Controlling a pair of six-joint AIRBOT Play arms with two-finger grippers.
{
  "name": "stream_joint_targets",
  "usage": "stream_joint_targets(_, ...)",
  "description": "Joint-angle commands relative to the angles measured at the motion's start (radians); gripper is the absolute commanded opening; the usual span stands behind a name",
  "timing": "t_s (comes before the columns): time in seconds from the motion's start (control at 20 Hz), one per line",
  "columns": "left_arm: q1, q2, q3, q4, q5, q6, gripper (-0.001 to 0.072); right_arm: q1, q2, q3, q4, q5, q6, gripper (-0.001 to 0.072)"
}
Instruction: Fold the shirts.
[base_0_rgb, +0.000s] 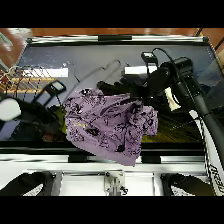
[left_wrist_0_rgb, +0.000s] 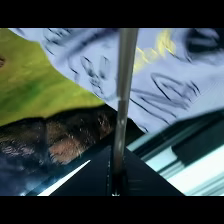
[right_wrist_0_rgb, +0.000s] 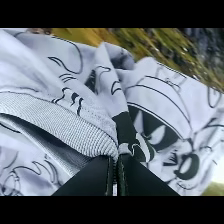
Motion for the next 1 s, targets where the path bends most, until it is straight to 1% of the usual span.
stream_joint_targets(0.0, -0.122, 0.121, -0.076, 0.138, -0.002, -0.044, 0.0049, -0.02, 0.0, 0.002, -0.01, -0.017, -0.017, 0.0067)
stream_joint_targets(0.15, -0.123, 0.198, -0.077, 0.146, 0.0, 0.004, 0.0049, -0.02, 0.0, 0.002, -0.01, -0.007, -0.017, 0.0067)
stream_joint_targets(0.4, -0.134, 0.199, -0.112, 0.138, -0.002, 0.097, 0.0048, -0.02, 0.0, 0.002, -0.017, -0.003, -0.018, 0.0067)
stream_joint_targets(0.5, -0.136, 0.2, -0.145, 0.136, 0.013, 0.106, 0.0049, -0.02, 0.0, 0.002, -0.018, -0.003, -0.018, 0.0067)
stream_joint_targets(0.7, -0.137, 0.199, -0.198, 0.133, 0.085, 0.111, 0.0048, -0.02, 0.007, 0.003, -0.021, -0.004, -0.018, 0.0067)
stream_joint_targets(0.8, -0.137, 0.199, -0.206, 0.129, 0.096, 0.124, 0.0049, -0.02, 0.018, 0.014, -0.046, -0.003, -0.017, 0.0067)
stream_joint_targets(0.95, -0.15, 0.183, -0.212, 0.083, 0.151, 0.143, 0.0048, -0.02, 0.018, 0.029, -0.05, 0.001, -0.018, 0.0067)
